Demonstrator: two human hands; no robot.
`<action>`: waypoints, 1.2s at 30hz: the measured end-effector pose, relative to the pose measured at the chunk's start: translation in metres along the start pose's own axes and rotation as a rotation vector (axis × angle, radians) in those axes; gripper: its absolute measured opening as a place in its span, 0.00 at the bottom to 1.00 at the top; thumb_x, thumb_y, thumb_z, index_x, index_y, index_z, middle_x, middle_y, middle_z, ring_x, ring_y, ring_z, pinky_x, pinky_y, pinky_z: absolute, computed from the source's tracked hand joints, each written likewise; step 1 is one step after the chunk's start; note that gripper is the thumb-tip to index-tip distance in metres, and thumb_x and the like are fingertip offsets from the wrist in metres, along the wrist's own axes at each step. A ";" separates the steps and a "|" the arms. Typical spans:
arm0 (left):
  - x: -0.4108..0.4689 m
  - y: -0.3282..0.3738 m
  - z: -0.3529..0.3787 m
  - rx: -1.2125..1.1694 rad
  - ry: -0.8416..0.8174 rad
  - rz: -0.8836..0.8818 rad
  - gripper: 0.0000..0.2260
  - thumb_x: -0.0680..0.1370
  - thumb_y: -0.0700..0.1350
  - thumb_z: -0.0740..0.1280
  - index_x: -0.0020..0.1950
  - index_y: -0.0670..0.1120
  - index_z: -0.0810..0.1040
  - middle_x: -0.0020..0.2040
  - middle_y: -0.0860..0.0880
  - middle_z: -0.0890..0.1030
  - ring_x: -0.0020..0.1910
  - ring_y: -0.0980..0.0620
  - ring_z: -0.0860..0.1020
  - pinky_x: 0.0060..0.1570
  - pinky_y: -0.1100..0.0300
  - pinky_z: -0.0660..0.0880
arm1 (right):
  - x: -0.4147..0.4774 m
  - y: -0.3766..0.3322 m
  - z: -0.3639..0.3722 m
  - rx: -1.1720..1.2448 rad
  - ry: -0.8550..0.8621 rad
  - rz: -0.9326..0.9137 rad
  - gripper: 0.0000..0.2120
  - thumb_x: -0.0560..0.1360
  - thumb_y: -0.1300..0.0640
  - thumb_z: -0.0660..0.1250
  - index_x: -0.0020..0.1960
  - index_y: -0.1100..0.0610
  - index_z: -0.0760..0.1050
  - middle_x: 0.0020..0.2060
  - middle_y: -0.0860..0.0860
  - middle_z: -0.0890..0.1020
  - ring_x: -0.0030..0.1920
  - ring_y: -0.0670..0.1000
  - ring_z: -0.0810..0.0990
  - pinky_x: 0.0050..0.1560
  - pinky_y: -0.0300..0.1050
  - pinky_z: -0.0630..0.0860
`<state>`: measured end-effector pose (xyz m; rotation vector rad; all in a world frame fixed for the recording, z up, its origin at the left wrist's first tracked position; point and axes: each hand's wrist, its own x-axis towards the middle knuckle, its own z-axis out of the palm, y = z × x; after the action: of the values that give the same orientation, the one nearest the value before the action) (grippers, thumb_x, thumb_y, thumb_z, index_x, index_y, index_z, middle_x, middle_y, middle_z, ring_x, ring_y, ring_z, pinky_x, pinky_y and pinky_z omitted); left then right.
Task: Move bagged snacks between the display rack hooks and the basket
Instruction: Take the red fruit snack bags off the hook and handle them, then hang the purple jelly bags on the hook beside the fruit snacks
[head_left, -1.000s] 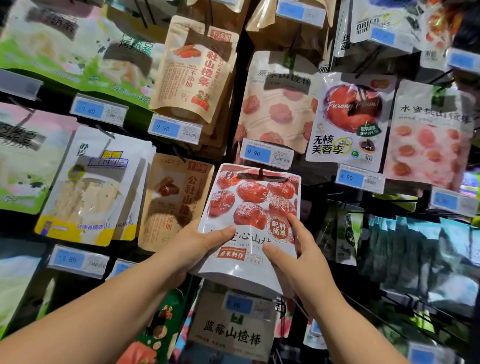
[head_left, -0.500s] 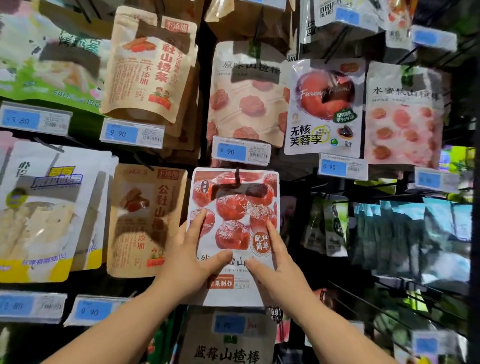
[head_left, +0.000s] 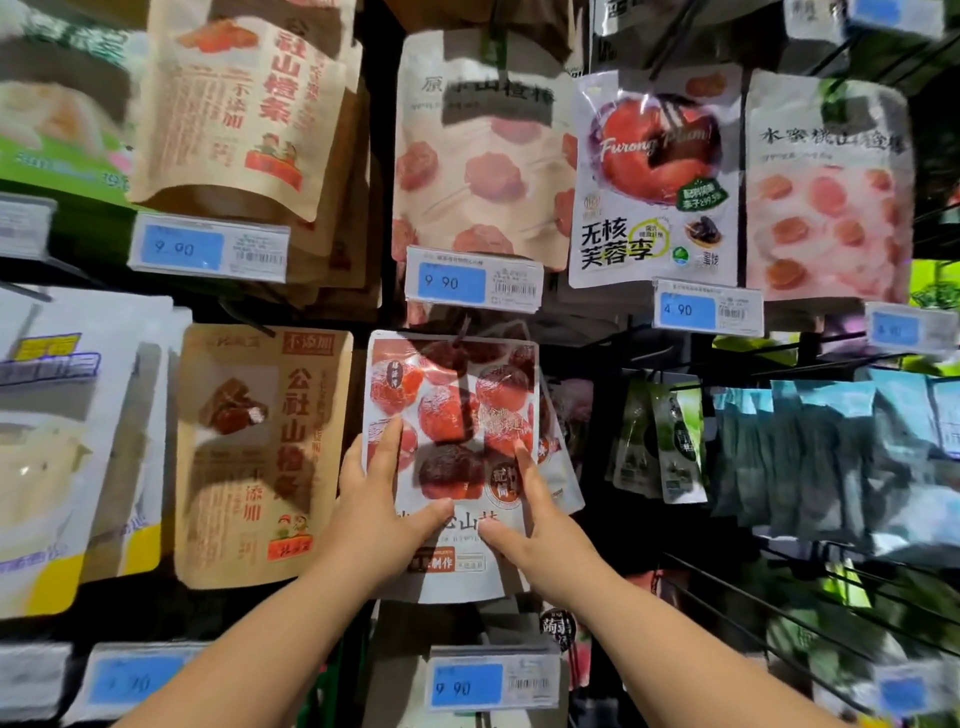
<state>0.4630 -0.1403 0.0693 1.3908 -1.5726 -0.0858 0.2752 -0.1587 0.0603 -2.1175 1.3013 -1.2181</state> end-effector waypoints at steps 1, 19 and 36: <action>-0.001 0.000 0.001 0.001 0.011 0.006 0.45 0.73 0.60 0.71 0.78 0.63 0.41 0.80 0.50 0.46 0.77 0.47 0.55 0.71 0.49 0.62 | 0.001 0.001 0.000 0.004 0.002 -0.002 0.42 0.77 0.45 0.68 0.72 0.29 0.37 0.74 0.43 0.67 0.69 0.46 0.71 0.69 0.46 0.71; -0.057 0.024 0.012 0.144 0.192 0.127 0.30 0.77 0.55 0.67 0.76 0.53 0.60 0.77 0.49 0.54 0.77 0.47 0.49 0.74 0.40 0.52 | -0.048 0.015 -0.033 -0.026 0.117 0.018 0.34 0.76 0.46 0.69 0.76 0.37 0.56 0.48 0.53 0.77 0.41 0.47 0.75 0.44 0.42 0.75; -0.188 0.152 0.204 -0.182 -0.371 0.449 0.11 0.78 0.50 0.67 0.58 0.48 0.77 0.53 0.50 0.79 0.55 0.47 0.74 0.56 0.54 0.70 | -0.227 0.105 -0.168 -0.226 0.432 0.299 0.09 0.78 0.51 0.68 0.40 0.50 0.79 0.35 0.43 0.79 0.38 0.44 0.77 0.41 0.34 0.72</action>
<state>0.1857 -0.0492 -0.0532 0.8880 -2.0953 -0.2183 0.0362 0.0025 -0.0258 -1.7608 1.9428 -1.5019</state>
